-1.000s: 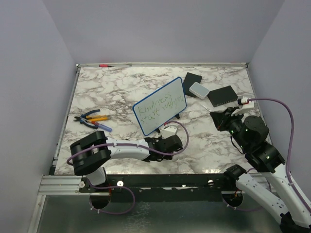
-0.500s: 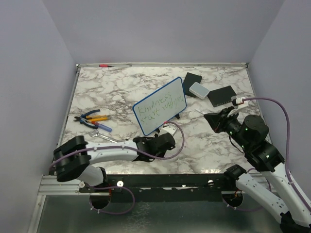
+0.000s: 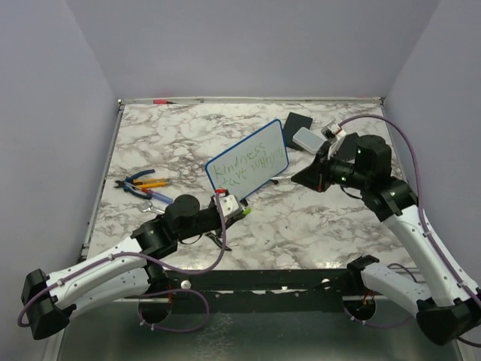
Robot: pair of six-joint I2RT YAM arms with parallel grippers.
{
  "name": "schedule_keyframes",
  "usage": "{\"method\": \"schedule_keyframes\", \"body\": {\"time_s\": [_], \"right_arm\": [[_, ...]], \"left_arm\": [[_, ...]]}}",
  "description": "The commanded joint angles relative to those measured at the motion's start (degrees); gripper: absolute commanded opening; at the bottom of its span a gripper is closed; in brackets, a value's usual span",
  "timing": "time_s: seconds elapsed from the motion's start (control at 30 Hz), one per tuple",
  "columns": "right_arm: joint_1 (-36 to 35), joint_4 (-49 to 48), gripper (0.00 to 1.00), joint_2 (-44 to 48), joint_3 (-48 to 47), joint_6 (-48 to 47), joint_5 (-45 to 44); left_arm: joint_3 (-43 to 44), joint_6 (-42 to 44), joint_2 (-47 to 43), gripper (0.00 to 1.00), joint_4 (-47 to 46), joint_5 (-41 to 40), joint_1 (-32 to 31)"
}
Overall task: Write a sentence on the whiteboard
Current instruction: Close the whiteboard marker at the center of the board.
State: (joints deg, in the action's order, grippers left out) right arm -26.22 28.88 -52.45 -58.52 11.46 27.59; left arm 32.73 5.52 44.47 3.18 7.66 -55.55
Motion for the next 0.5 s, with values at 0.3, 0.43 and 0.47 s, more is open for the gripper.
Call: {"method": "schedule_keyframes", "body": {"time_s": [0.3, 0.43, 0.47], "right_arm": [[11.55, -3.64, 0.01, -7.55, 2.06, -1.51, 41.04], [11.54, -2.99, 0.01, -7.64, 2.16, -1.72, 42.71], [11.46, -2.41, 0.01, -7.54, 2.14, -2.05, 42.78]], "left_arm": [[-3.23, 5.18, -5.57, 0.0, -6.06, 20.81, 0.31], [-1.78, 4.78, -2.41, 0.0, -6.01, 23.41, 0.36], [-1.72, 4.72, -2.22, 0.0, -6.07, 23.45, 0.31]]}}
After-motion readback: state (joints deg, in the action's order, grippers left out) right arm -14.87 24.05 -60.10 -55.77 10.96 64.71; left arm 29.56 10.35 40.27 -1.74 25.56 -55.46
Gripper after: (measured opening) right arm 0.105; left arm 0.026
